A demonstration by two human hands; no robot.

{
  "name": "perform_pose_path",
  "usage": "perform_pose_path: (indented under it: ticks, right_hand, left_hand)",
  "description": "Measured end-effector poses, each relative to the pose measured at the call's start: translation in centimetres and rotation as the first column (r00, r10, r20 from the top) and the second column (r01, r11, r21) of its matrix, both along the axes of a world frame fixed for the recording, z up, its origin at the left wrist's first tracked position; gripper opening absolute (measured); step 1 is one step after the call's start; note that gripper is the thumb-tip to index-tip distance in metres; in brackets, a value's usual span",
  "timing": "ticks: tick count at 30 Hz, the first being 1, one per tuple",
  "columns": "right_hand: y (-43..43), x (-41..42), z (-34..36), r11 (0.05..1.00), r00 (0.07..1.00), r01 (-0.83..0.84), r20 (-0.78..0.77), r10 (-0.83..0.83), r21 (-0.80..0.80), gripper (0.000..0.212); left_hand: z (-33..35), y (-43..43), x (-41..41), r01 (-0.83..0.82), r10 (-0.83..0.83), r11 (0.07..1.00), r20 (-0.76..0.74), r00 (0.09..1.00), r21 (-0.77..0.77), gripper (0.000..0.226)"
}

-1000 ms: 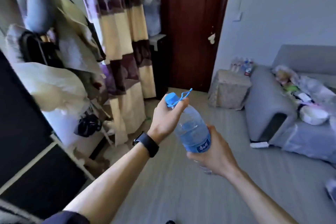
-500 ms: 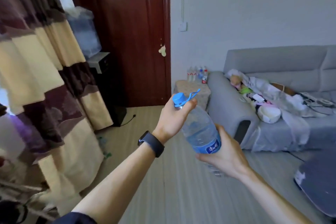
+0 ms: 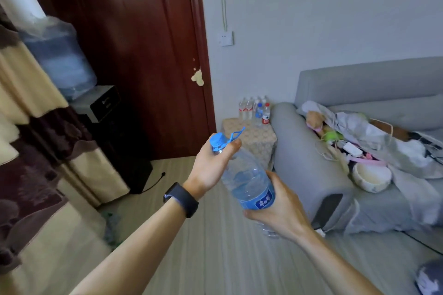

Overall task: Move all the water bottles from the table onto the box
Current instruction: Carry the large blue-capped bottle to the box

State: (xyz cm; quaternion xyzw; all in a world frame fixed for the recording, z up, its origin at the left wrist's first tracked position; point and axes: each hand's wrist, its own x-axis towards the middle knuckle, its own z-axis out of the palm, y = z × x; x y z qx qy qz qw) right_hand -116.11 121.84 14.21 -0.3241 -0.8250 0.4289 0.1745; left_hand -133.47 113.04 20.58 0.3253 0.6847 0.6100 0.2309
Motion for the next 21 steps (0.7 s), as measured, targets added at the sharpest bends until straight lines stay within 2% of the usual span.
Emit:
perform_pose_path:
  ticks: [7,11,14,21]
  right_hand:
    - [10.1,-9.6,-1.5,0.998,0.999,-0.04,0.028,0.042,-0.056,0.077]
    - [15.3,-16.1,-2.9,0.997,0.999,-0.018,0.049,0.022,-0.075,0.076]
    - [19.1,-21.0,-3.6,0.997,0.998,0.005,0.067,0.0,-0.074,0.079]
    - [26.6,-29.8,-4.7,0.994,0.994,0.035,0.111,-0.023,-0.103,0.08]
  left_hand:
    - [-1.9,9.6,-10.3,0.056,-0.053,0.996,0.038,0.998,-0.074,0.073]
    - [-3.3,14.3,-16.6,0.165,-0.158,0.983,0.089,0.983,-0.083,0.056]
    - [-4.0,17.6,-21.6,0.237,-0.226,0.968,0.128,0.966,-0.079,0.061]
    - [-6.0,25.9,-30.6,0.301,-0.272,0.949,0.238,0.932,-0.095,0.076]
